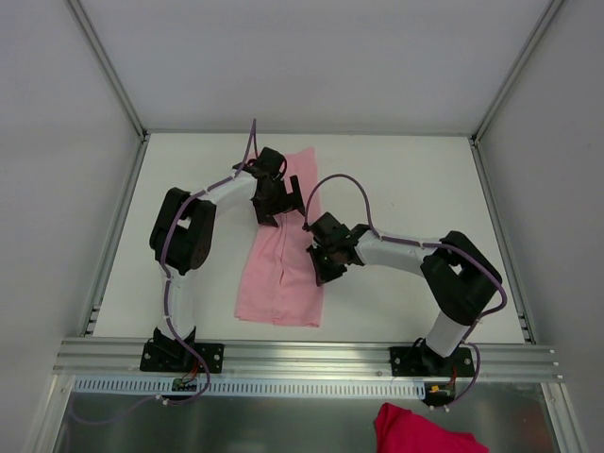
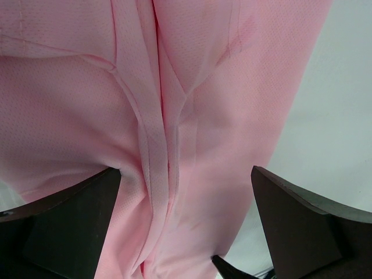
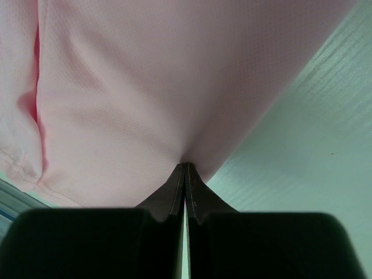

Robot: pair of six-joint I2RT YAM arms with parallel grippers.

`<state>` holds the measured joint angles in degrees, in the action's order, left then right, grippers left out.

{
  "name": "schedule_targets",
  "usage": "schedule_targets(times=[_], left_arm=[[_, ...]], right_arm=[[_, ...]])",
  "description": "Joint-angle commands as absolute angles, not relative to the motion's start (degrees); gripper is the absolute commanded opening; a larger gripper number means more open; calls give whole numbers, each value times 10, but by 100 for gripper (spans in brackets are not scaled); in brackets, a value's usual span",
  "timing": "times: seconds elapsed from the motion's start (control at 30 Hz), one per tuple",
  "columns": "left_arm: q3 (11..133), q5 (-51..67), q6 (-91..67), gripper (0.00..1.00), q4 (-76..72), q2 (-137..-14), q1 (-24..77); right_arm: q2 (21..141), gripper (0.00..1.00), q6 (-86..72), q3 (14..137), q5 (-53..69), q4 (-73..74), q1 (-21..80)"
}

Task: Fold and stack the t-shirts
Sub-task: Rotate the tshirt 90 degrees

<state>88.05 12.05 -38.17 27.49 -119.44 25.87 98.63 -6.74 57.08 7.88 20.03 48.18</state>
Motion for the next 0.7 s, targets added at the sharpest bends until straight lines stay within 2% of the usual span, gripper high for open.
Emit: schedule_targets(times=[0.0,0.43,0.67], left_arm=[[896,140,-374,99,295,-1204,256],[926,218,-361,99,287,-1231,254],[935,234,-362,99,280,-1240,254]], right_arm=[[983,1,-47,552,25,212,483],[977,1,-34,573,-147,296,484],[985,1,-19,581,-192,330,485]])
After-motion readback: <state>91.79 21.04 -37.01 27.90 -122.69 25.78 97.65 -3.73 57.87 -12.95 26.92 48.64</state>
